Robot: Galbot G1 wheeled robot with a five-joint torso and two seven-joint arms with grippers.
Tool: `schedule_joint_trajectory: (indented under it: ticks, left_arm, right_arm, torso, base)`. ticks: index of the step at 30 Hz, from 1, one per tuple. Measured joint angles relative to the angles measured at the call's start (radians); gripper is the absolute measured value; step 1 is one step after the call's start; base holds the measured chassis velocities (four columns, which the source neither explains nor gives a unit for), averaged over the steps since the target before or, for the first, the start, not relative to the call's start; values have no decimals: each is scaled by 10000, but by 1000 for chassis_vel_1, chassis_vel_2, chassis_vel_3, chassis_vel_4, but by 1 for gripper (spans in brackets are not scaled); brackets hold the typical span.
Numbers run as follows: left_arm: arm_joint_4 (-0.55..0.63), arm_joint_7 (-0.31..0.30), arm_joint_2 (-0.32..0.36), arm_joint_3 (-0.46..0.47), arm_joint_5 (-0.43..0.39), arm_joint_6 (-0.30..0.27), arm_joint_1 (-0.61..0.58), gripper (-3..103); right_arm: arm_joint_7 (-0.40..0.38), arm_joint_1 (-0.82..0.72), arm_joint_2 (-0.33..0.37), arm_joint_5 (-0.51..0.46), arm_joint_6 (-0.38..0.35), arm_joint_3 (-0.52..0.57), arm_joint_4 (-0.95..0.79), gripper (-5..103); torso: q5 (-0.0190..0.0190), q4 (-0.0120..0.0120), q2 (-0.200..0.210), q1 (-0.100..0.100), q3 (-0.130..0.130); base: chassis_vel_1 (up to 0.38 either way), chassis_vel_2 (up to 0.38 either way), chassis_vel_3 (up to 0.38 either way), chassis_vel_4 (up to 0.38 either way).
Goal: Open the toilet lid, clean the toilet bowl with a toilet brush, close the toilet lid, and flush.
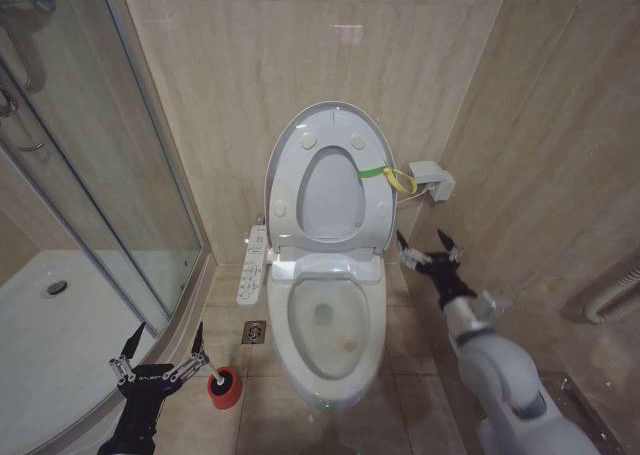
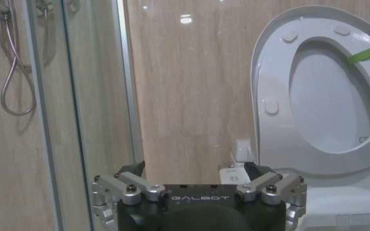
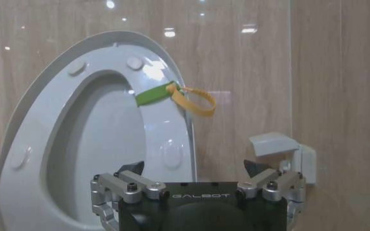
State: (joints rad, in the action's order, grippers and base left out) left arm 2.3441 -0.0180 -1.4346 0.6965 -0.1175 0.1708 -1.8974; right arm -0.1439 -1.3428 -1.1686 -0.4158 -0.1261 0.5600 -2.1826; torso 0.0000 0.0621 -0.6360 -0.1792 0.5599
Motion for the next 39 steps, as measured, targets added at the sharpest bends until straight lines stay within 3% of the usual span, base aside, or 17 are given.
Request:
schedule_joint_trajectory:
  ticks: [6,14,25,39]
  left_arm:
    - [0,0,0,0,0,0,0,100]
    - [0,-1,0,0,0,0,0,100]
    - [0,-1,-1,0,0,0,0,100]
    - [0,0,0,0,0,0,0,100]
  right_arm:
    - [-259,-1111,-461,802,146,76,-741,100]
    - [-519,-2428,-547,1458,456,375,-1668,100]
    - [-451,-4097,-1187,2336,1022,260,-2362,100]
    - [46,-4527,-1559,2582,1718,257,-2375,100]
  torso:
    - [0,-2,0,0,0]
    - [-1,-1,0,0,0]
    - [-1,0,0,0,1]
    - [-1,-1,1,-1,1]
  base:
    - [0,0,0,0]
    - [0,0,0,0]
    - [0,0,0,0]
    - [0,0,0,0]
